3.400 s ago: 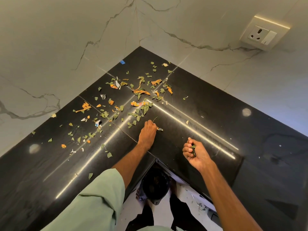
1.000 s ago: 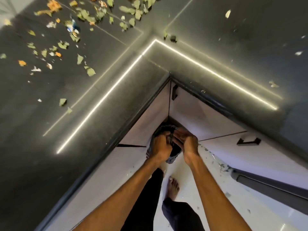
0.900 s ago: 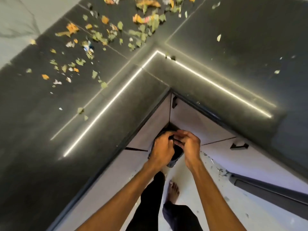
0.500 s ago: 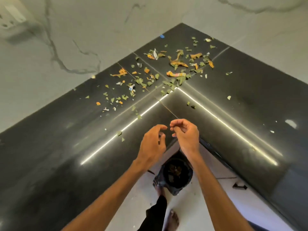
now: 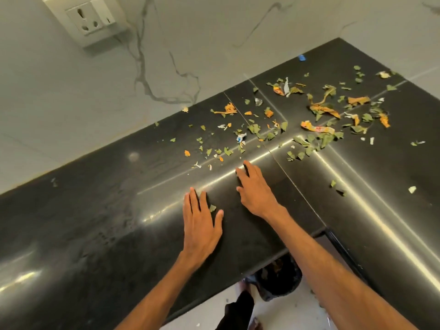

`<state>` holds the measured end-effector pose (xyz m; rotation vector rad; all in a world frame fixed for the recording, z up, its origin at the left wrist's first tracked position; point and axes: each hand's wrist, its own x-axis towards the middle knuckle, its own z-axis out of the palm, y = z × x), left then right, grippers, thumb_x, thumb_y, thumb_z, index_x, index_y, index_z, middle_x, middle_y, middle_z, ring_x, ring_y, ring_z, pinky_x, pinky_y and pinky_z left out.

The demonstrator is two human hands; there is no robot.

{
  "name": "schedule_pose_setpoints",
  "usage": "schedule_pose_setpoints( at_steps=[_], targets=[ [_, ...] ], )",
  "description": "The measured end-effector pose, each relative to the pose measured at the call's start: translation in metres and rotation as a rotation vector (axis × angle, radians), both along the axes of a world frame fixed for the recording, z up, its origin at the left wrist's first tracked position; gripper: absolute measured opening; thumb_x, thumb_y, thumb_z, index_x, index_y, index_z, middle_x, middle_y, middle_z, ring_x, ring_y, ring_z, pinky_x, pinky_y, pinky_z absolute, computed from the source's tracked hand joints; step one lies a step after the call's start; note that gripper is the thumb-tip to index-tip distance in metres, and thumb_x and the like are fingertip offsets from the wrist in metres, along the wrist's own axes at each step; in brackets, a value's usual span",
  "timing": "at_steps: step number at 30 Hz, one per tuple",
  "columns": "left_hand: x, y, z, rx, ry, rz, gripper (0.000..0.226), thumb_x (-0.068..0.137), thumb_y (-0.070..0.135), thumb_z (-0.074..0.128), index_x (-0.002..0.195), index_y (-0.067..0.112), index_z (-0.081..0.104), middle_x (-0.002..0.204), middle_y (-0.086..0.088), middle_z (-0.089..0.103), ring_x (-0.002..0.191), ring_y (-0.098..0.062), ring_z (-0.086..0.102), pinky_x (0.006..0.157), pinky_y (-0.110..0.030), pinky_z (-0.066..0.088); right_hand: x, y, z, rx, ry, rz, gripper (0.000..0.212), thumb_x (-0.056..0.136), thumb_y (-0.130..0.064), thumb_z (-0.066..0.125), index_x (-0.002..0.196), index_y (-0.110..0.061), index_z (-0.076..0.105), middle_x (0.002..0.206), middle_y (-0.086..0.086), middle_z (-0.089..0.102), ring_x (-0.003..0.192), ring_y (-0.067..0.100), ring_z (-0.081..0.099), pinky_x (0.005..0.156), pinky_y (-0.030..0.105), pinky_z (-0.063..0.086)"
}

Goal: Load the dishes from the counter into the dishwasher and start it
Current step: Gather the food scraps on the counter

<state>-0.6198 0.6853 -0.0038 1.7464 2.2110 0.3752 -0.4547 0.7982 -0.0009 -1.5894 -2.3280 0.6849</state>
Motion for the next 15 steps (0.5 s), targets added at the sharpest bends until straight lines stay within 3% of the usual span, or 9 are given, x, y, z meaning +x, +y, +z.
schedule_pose_setpoints(
  at_steps=[3, 7, 11, 15],
  targets=[
    [0.013, 0.003, -0.017, -0.054, 0.127, -0.004, 0.074, 0.104, 0.053, 0.025, 0.16, 0.015, -0.003, 0.165, -0.012, -0.019, 0.152, -0.029, -0.019, 0.124, -0.053, 0.003, 0.004, 0.003, -0.007, 0.137, -0.003, 0.024, 0.043, 0.096, -0.009, 0.061, 0.138, -0.006, 0.053, 0.149, 0.014, 0.042, 0.141, 0.028, 0.036, 0.113, 0.041, 0.041],
    [0.039, 0.042, -0.019, -0.039, 0.17, -0.077, 0.074, 0.104, 0.053, 0.023, 0.159, 0.012, -0.005, 0.166, -0.01, -0.017, 0.153, -0.027, -0.016, 0.124, -0.052, 0.009, 0.034, 0.018, -0.003, 0.277, 0.075, 0.014, 0.025, 0.087, -0.002, 0.072, 0.112, -0.006, 0.072, 0.118, 0.008, 0.063, 0.113, 0.022, 0.058, 0.093, 0.035, 0.055],
    [0.077, 0.093, -0.02, 0.001, 0.151, -0.202, 0.075, 0.104, 0.056, 0.021, 0.159, 0.01, -0.002, 0.167, -0.009, -0.013, 0.154, -0.024, -0.013, 0.124, -0.049, 0.011, 0.077, 0.041, 0.0, 0.301, 0.107, -0.115, 0.019, 0.087, -0.007, 0.073, 0.106, -0.006, 0.075, 0.113, 0.009, 0.065, 0.11, 0.024, 0.058, 0.097, 0.037, 0.052],
    [0.12, 0.128, -0.021, 0.032, 0.12, -0.332, 0.078, 0.104, 0.057, 0.025, 0.159, 0.009, -0.001, 0.167, -0.01, -0.011, 0.154, -0.024, -0.012, 0.124, -0.049, 0.011, 0.126, 0.042, 0.012, 0.319, 0.218, -0.394, 0.021, 0.091, -0.01, 0.069, 0.112, -0.01, 0.073, 0.118, 0.005, 0.061, 0.115, 0.018, 0.053, 0.103, 0.017, 0.038]
  ],
)
